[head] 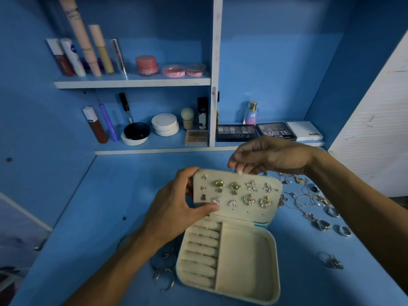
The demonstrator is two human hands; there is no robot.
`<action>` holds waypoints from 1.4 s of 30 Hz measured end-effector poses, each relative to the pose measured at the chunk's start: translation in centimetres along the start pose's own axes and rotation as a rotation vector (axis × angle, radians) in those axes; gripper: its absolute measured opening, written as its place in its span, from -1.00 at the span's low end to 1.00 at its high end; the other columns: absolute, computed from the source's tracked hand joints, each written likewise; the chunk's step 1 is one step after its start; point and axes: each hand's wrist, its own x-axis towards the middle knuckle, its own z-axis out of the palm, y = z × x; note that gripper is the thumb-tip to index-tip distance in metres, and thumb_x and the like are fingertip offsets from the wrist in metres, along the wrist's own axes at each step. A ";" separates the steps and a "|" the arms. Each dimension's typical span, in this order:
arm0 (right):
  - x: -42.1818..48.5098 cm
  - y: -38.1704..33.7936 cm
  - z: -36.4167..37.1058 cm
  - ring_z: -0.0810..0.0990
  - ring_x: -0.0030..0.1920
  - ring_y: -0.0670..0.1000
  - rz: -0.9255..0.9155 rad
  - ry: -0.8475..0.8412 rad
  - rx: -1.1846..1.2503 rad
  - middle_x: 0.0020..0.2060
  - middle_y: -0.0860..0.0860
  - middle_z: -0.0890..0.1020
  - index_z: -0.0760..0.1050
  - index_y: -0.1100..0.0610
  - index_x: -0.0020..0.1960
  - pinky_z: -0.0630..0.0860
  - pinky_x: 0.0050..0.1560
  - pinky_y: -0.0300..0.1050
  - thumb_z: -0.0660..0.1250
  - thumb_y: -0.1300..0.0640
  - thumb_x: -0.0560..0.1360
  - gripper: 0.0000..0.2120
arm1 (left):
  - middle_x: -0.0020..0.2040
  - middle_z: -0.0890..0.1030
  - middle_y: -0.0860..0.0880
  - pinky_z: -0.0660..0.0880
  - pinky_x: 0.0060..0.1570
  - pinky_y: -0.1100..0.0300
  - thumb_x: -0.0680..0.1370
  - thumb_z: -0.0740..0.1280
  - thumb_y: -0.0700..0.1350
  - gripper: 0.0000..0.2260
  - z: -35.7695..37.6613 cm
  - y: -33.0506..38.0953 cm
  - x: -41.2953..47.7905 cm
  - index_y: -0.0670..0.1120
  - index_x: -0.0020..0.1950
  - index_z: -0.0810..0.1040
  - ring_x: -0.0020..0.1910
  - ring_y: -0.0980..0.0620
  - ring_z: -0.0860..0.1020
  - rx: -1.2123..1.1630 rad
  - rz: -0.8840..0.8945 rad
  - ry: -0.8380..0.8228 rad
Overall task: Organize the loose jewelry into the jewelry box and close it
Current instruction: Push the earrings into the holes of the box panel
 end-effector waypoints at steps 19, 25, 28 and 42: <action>1.0 2.9 1.7 0.65 -0.07 -0.17 0.000 0.331 -0.492 -0.07 -0.10 0.72 0.69 0.03 0.06 0.56 -0.03 -0.24 0.34 0.13 0.61 -0.85 | 0.12 0.46 0.05 0.54 0.03 0.24 0.35 0.60 0.16 -0.35 0.2 -0.4 2.3 0.09 0.39 0.49 -0.11 0.16 0.55 0.072 -0.192 -0.226; 1.3 4.1 2.0 0.63 0.01 -0.12 0.015 0.330 -0.547 0.01 -0.12 0.70 0.69 0.06 0.13 0.51 -0.09 -0.40 0.32 0.16 0.62 -0.81 | 0.12 0.45 0.07 0.52 0.00 0.32 0.49 0.49 0.11 -0.56 0.0 -0.5 2.0 0.09 0.32 0.48 -0.08 0.14 0.60 0.025 -0.197 -0.241; 1.3 4.4 1.9 0.62 -0.01 -0.13 0.016 0.336 -0.559 0.02 -0.12 0.69 0.69 0.06 0.13 0.49 -0.20 -0.48 0.31 0.16 0.62 -0.80 | 0.15 0.49 0.06 0.47 -0.04 0.42 0.57 0.42 0.07 -0.51 -0.1 -1.1 1.9 -0.02 0.46 0.44 -0.05 0.15 0.62 0.036 -0.204 -0.220; 1.9 4.7 2.6 0.61 -0.06 -0.15 0.005 0.392 -0.624 -0.10 -0.16 0.67 0.69 0.03 0.05 0.42 -0.17 -0.51 0.33 0.18 0.60 -0.83 | -0.19 0.64 0.19 0.42 -0.29 0.44 0.62 0.37 -0.13 -0.89 -7.5 -3.9 -0.3 -0.01 0.11 0.66 -0.28 0.18 0.59 0.069 -0.280 0.125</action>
